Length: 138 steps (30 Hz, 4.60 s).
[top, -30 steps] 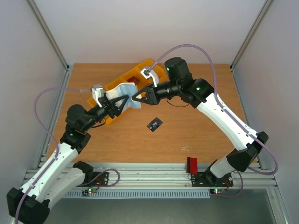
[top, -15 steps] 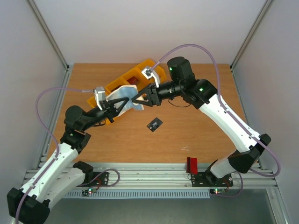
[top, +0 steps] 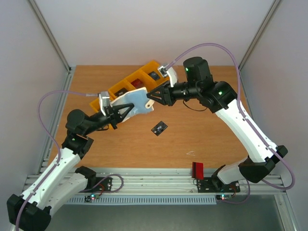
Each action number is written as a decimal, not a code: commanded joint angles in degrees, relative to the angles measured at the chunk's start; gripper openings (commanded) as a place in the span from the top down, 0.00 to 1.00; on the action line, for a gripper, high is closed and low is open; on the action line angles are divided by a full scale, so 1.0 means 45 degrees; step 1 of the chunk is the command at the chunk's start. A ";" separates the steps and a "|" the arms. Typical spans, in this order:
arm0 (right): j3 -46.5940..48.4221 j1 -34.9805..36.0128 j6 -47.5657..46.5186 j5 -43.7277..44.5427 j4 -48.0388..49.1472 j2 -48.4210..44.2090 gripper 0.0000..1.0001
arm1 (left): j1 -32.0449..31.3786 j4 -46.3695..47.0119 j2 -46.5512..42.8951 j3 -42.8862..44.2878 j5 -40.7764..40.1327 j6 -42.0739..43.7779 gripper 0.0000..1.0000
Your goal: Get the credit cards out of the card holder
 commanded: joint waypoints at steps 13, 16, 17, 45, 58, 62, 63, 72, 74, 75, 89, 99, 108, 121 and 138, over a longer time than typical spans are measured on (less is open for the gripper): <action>0.0845 0.0590 -0.0779 -0.1397 -0.0968 0.0834 0.59 | -0.0034 0.0796 -0.0157 -0.0022 0.0374 0.0124 1.00; 0.0978 0.0681 -0.0842 -0.1772 -0.1073 0.1073 0.54 | -0.0034 0.0778 -0.0125 -0.0018 0.0354 0.0105 1.00; 0.1060 0.0726 -0.0924 -0.1809 -0.1215 0.1160 0.52 | -0.0034 0.0776 -0.0133 -0.0035 0.0336 0.0088 1.00; 0.0755 0.0764 -0.1963 -0.2166 -0.1593 0.0314 0.61 | -0.0035 0.0772 -0.0304 -0.0143 0.0216 0.0024 1.00; 0.0477 0.0872 -0.1172 0.1117 -0.0698 0.0620 0.86 | -0.0037 0.0935 -0.0286 -0.0051 0.0675 0.0007 1.00; 0.0626 0.1132 -0.1325 0.1733 -0.0852 0.1017 0.84 | -0.0044 0.1103 -0.0224 -0.0028 0.0845 -0.0003 1.00; 0.0718 0.1226 -0.1392 0.1710 -0.0897 0.1189 0.83 | -0.0038 0.1142 -0.0191 -0.0009 0.0880 -0.0026 1.00; 0.1042 0.1775 -0.1318 -0.2035 0.0500 0.1995 0.96 | -0.0035 0.1359 -0.0043 0.0046 0.0877 -0.0465 1.00; 0.1135 0.1776 -0.1268 -0.2380 0.0523 0.2020 0.99 | -0.0034 0.1043 -0.0031 0.0008 0.0325 -0.0613 1.00; 0.1177 0.1776 -0.1212 -0.2132 0.0476 0.1964 0.99 | -0.0020 0.0751 -0.0050 -0.0034 -0.0227 -0.0675 0.87; 0.5097 0.3093 0.1921 0.9463 -0.4934 0.3525 0.99 | 0.0115 -0.0734 0.0218 -0.0336 -0.2667 0.0681 0.01; 0.6934 0.3915 0.0721 0.5651 -0.4672 0.4659 0.99 | 0.0149 -0.0491 0.0245 -0.0373 -0.2287 -0.0132 0.01; 0.6044 0.3025 0.0923 0.1677 -0.3233 0.3821 0.99 | 0.0239 0.0019 -0.0097 -0.0564 -0.1202 -0.0428 0.86; 0.2612 0.0085 0.0713 -0.0025 -0.2714 0.1488 0.54 | 0.0473 0.0668 -0.0382 -0.0415 -0.0631 -0.1068 1.00; 0.1766 0.0264 0.0173 0.1792 -0.1890 0.1423 0.70 | 0.0473 0.1170 -0.0466 -0.0299 0.0694 -0.0417 1.00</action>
